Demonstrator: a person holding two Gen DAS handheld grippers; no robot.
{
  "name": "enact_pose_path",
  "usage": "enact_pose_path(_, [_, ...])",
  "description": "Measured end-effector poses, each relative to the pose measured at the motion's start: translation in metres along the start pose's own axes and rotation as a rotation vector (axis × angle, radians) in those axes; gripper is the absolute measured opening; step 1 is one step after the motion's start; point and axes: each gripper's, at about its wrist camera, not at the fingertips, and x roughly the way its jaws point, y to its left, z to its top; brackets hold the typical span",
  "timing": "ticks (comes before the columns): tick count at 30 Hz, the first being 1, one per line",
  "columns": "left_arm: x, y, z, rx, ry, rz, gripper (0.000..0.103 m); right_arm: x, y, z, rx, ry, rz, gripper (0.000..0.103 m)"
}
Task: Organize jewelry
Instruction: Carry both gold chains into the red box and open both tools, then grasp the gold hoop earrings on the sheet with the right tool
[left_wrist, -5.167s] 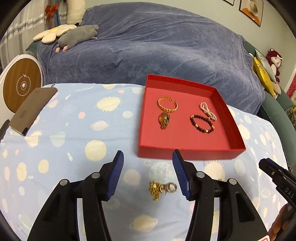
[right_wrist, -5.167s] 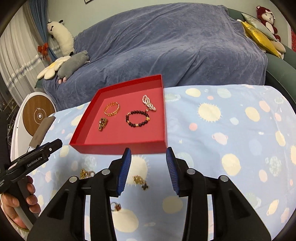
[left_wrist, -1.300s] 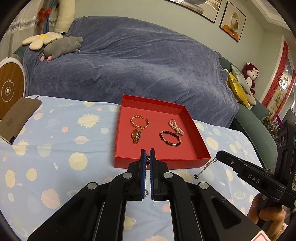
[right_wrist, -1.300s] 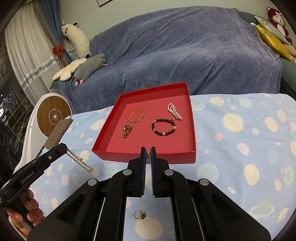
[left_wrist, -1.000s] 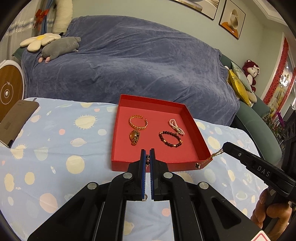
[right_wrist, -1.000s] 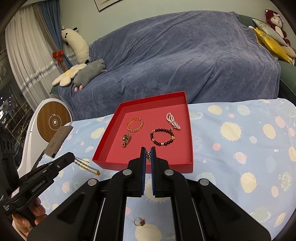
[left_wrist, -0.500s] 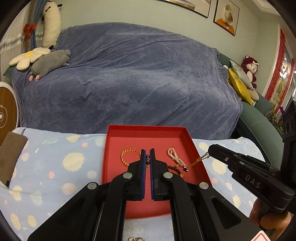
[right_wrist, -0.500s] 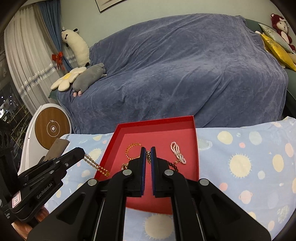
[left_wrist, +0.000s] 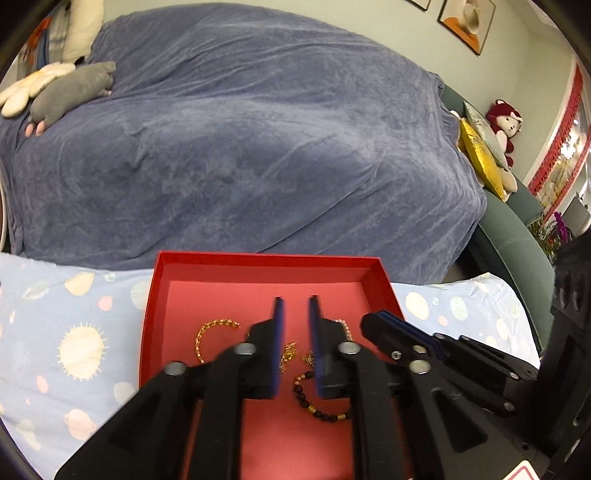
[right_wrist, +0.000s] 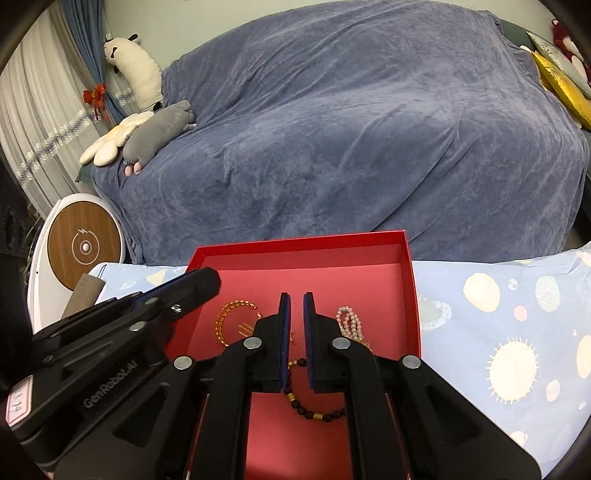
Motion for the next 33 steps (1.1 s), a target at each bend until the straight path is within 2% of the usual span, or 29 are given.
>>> enact_pose_path(1, [0.0,0.001,-0.002,-0.005,-0.004,0.011,0.032,-0.001,-0.001,-0.002,-0.003,-0.002,-0.001,0.007])
enact_pose_path(3, [-0.003,0.003,-0.006,-0.006,-0.013,0.032,0.037,-0.007,-0.002,-0.006,-0.001,-0.004,0.006,0.009])
enact_pose_path(5, [-0.012,0.005,-0.013,-0.006,-0.021,0.053,0.038,-0.016,-0.003,-0.012,0.001,-0.008,0.011,0.014])
enact_pose_path(8, [-0.032,0.008,-0.028,-0.006,-0.037,0.074,0.04,-0.039,-0.002,-0.024,-0.01,-0.02,0.007,0.015])
enact_pose_path(10, [-0.048,0.01,-0.043,0.003,-0.042,0.107,0.045,-0.057,-0.002,-0.037,-0.014,-0.025,0.006,0.016])
enact_pose_path(12, [-0.063,0.013,-0.059,0.001,-0.044,0.119,0.048,-0.074,-0.002,-0.051,-0.011,-0.028,0.007,0.023])
enact_pose_path(15, [-0.083,0.018,-0.084,-0.011,-0.029,0.162,0.05,-0.1,0.0,-0.073,-0.014,-0.022,0.0,0.023])
enact_pose_path(17, [-0.093,0.018,-0.098,0.0,0.002,0.162,0.051,-0.114,0.002,-0.087,-0.018,-0.012,0.004,0.023])
enact_pose_path(19, [-0.109,0.022,-0.118,-0.015,-0.007,0.166,0.061,-0.13,0.0,-0.105,0.01,-0.024,0.01,0.025])
enact_pose_path(20, [-0.115,0.024,-0.128,-0.02,-0.004,0.169,0.062,-0.134,-0.003,-0.114,0.031,-0.017,0.025,0.028])
enact_pose_path(24, [-0.127,0.036,-0.163,-0.078,0.045,0.196,0.062,-0.137,-0.005,-0.146,0.079,0.04,0.053,0.03])
enact_pose_path(27, [-0.132,0.045,-0.171,-0.113,0.061,0.223,0.062,-0.128,0.008,-0.16,0.03,0.084,0.053,0.029])
enact_pose_path(31, [-0.135,0.054,-0.176,-0.106,0.054,0.296,0.062,-0.115,0.035,-0.169,-0.039,0.119,0.089,0.029])
enact_pose_path(33, [-0.135,0.061,-0.177,-0.121,0.064,0.301,0.062,-0.105,0.05,-0.17,-0.076,0.136,0.105,0.029])
